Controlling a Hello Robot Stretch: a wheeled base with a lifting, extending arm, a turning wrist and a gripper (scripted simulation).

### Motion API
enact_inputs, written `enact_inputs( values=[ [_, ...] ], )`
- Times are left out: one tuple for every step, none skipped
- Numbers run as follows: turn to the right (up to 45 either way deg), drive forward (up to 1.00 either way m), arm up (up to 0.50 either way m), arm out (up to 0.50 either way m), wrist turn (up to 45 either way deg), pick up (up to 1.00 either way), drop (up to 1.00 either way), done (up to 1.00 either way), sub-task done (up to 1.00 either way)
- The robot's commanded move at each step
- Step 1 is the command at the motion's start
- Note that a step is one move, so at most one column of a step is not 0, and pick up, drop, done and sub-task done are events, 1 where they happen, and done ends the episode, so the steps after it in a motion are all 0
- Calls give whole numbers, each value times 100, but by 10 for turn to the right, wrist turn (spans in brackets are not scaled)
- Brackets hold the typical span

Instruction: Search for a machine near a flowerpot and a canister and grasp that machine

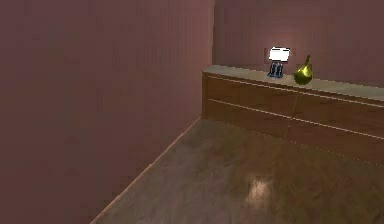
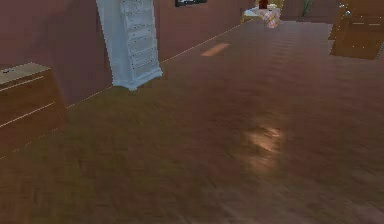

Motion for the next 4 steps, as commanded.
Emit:
enact_inputs(
  values=[
    [270, 0, 0, 0, 0, 0, 0, 0, 0],
    [0, 15, 0, 0, 0, 0, 0, 0, 0],
    [-450, 0, 0, 0, 0, 0, 0, 0, 0],
    [-390, 0, 0, 0, 0, 0, 0, 0, 0]
  ],
)
